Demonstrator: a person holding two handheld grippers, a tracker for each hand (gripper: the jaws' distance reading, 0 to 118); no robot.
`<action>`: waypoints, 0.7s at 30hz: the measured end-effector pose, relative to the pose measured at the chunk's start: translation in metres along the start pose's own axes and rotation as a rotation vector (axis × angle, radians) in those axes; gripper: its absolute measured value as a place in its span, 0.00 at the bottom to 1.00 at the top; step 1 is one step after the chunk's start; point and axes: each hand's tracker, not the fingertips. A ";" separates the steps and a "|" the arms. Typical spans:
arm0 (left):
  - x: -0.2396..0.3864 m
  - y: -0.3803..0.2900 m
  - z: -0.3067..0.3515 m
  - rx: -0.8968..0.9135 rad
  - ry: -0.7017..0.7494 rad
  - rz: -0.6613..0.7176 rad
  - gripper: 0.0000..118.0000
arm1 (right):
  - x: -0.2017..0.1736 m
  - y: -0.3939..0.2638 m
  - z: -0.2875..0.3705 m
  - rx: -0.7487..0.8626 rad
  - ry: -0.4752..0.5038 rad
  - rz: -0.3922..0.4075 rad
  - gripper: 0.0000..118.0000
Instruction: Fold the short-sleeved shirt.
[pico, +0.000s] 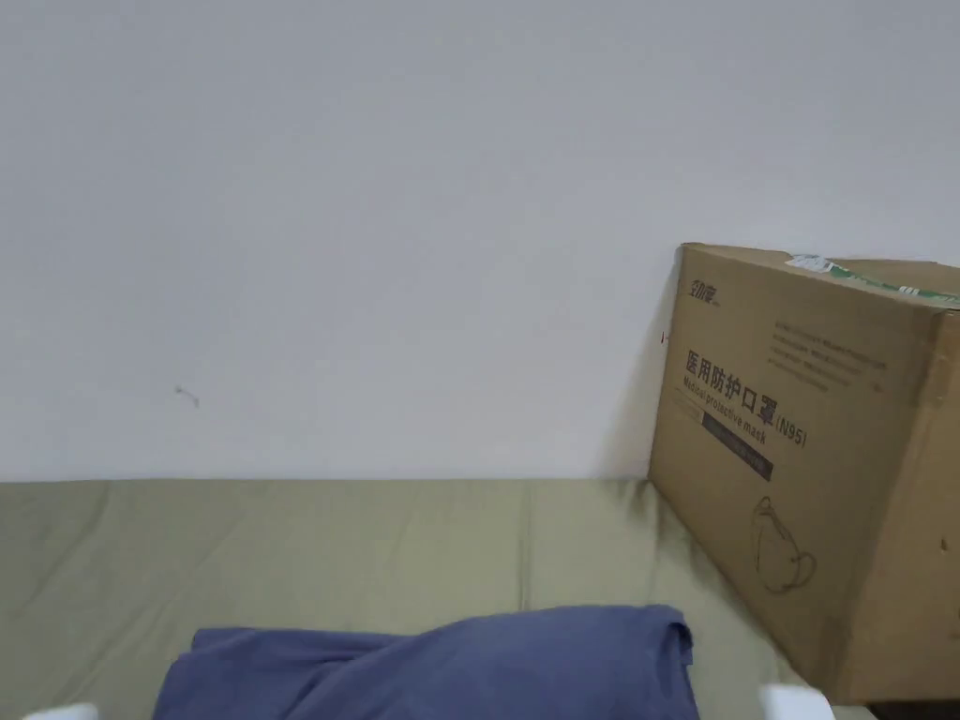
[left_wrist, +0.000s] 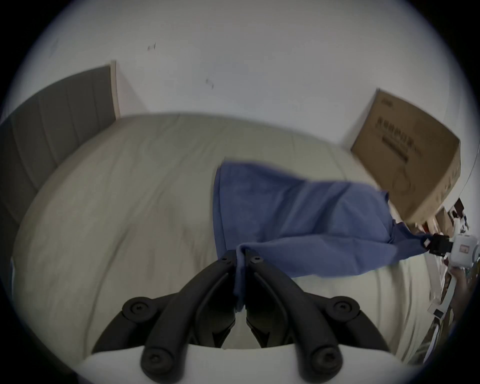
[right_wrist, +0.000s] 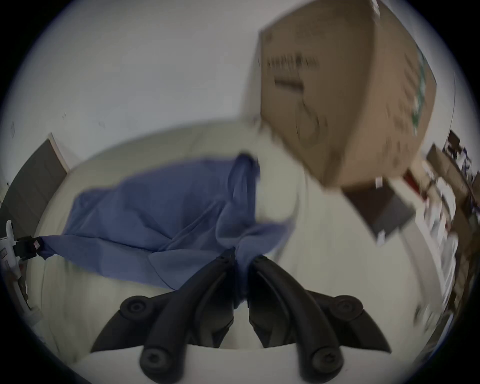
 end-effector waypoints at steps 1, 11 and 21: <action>-0.010 -0.019 0.012 -0.016 -0.047 0.011 0.04 | 0.009 -0.025 0.007 -0.039 0.021 0.017 0.07; -0.021 -0.181 0.178 -0.100 -0.099 -0.192 0.04 | 0.084 -0.187 0.169 -0.137 0.117 0.110 0.07; -0.036 -0.236 0.238 -0.130 -0.102 -0.286 0.04 | 0.092 -0.234 0.228 -0.238 0.145 0.097 0.07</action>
